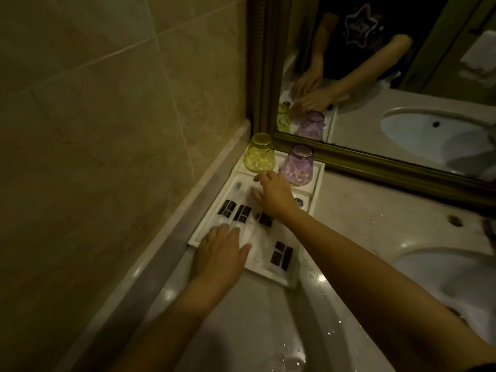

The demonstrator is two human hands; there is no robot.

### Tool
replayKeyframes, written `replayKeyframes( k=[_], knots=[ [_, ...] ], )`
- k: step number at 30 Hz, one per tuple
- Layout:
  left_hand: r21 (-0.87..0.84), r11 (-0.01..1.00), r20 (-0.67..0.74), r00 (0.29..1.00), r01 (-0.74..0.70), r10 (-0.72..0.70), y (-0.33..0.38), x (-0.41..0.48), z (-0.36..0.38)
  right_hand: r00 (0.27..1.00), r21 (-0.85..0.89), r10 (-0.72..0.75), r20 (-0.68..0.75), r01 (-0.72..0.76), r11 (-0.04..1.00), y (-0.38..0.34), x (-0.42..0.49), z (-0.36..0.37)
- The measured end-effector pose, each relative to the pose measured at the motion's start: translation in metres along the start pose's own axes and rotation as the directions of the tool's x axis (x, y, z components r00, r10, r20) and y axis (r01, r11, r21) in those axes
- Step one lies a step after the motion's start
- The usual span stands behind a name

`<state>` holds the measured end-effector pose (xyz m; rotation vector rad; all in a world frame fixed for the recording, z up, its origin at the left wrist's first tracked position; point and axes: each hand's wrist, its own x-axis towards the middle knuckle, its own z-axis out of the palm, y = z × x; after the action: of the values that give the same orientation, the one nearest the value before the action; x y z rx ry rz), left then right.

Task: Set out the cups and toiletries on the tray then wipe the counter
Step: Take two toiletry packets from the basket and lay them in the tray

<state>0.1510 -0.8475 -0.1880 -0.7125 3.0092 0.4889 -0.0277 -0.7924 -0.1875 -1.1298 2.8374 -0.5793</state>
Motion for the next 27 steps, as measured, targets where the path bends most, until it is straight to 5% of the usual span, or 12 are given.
replayKeyframes(
  k=[14, 22, 27],
  knots=[
    [0.021, 0.99, 0.156, 0.978, -0.139, 0.135, 0.037, -0.004, -0.058, 0.953, -0.012, 0.282, 0.108, -0.283, 0.959, 0.009, -0.127, -0.072],
    [-0.04, 0.941, 0.064, 0.939, -0.335, 0.337, 0.13, -0.042, -0.068, 0.886, 0.084, 0.455, 0.087, -0.462, 0.883, 0.025, -0.24, -0.136],
    [-0.138, 0.834, -0.009, 0.842, -0.535, 0.539, 0.209, -0.068, -0.071, 0.854, 0.192, 0.52, 0.027, -0.515, 0.835, 0.053, -0.316, -0.189]
  ],
)
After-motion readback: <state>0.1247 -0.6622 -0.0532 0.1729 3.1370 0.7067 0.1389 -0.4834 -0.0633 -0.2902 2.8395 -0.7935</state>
